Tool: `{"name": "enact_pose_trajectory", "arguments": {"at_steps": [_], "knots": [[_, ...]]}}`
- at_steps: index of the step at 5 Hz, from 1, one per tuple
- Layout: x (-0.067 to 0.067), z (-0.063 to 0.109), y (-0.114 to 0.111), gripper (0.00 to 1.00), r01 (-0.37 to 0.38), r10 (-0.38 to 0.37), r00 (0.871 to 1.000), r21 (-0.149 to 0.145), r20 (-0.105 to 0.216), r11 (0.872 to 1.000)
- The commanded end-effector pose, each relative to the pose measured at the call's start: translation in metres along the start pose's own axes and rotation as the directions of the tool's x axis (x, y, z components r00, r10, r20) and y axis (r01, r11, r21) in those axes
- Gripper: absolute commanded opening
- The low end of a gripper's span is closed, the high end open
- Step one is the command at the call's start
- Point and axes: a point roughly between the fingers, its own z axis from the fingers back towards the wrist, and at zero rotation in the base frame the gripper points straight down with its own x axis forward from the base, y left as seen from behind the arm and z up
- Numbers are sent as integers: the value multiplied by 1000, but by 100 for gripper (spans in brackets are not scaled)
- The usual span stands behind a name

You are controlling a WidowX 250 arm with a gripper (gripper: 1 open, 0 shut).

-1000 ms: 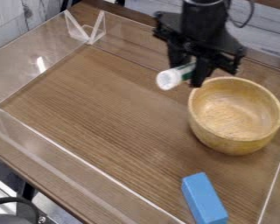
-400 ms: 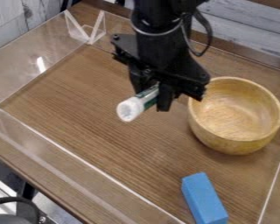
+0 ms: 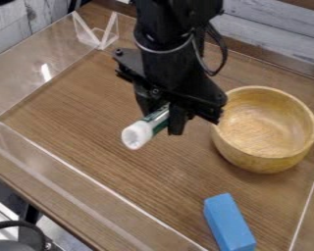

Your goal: Remove the green marker from inside the brown bowl and put it on the table

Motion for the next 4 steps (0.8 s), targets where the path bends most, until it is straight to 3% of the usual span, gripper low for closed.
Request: {"name": "enact_pose_trajectory", "arguments": {"at_steps": [1, 4], "knots": [[2, 6, -4, 0, -2, 2, 999, -13, 35, 1000], [-5, 1, -7, 0, -4, 5, 999, -42, 36, 999]]}}
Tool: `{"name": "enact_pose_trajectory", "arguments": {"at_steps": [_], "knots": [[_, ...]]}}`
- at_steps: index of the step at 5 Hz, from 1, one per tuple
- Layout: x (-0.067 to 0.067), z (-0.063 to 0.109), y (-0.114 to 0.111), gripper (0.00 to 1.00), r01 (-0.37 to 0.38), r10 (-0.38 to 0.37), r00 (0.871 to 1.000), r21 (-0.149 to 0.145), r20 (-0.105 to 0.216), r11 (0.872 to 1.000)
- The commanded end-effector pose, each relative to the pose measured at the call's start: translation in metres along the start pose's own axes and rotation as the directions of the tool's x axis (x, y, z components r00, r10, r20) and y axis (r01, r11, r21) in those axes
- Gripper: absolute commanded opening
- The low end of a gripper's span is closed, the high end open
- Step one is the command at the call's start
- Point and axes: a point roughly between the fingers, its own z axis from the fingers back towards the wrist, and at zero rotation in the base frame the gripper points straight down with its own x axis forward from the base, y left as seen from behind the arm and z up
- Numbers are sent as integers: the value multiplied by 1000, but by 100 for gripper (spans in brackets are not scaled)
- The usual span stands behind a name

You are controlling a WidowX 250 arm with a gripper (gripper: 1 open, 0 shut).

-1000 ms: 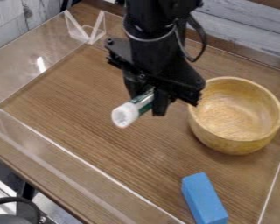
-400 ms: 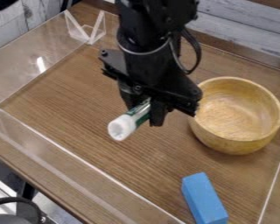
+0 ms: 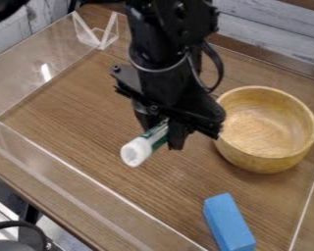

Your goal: Remove the green marker from inside the brown bowl and put it on the table

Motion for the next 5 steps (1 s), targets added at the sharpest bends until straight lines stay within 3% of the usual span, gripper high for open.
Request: {"name": "enact_pose_trajectory", "arguments": {"at_steps": [1, 5], "knots": [[5, 4, 2, 0, -6, 6, 999, -15, 32, 1000], [6, -3, 7, 0, -8, 9, 999, -37, 38, 999]]}}
